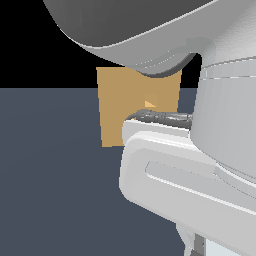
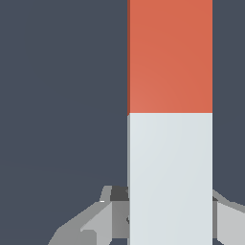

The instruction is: Insert the peg into the horizontal hole in a box.

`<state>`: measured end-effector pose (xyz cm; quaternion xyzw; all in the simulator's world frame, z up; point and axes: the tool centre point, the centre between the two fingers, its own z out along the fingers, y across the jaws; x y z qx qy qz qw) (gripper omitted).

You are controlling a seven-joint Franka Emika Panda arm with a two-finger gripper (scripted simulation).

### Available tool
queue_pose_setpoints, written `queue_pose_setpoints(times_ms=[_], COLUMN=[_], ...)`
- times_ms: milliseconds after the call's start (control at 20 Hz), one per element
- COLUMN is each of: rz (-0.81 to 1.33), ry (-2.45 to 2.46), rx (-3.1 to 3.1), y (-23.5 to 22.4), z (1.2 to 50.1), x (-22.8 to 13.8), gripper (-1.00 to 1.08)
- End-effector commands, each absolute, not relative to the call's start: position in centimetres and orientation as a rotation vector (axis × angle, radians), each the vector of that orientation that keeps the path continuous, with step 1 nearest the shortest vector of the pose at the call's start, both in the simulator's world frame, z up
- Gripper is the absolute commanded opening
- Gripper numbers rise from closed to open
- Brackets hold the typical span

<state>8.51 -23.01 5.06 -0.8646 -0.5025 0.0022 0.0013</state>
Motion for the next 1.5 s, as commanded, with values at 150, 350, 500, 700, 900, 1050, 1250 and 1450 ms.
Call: queue_pose_setpoints(times_ms=[150,350,500,700,900,1050,1250,1450], rz=[0.002,0.002,0.002,0.001,0.001,0.001,0.003,-0.003], ry=[-1.845,-2.034,-2.141,-2.236,-2.283,-2.293,-2.29,-2.294], rx=[-2.545,-2.396,-2.301,-2.209,-2.159,-2.148,-2.148,-2.149], y=[-17.8,-13.7,-11.3,-9.1,-8.0,-7.8,-7.7,-7.8], z=[8.8,11.4,13.0,14.4,15.2,15.4,15.2,15.5], x=[9.7,9.7,9.4,8.9,8.6,8.5,8.4,8.5], gripper=[-1.0,-1.0,-1.0,-1.0,-1.0,-1.0,-1.0,-1.0])
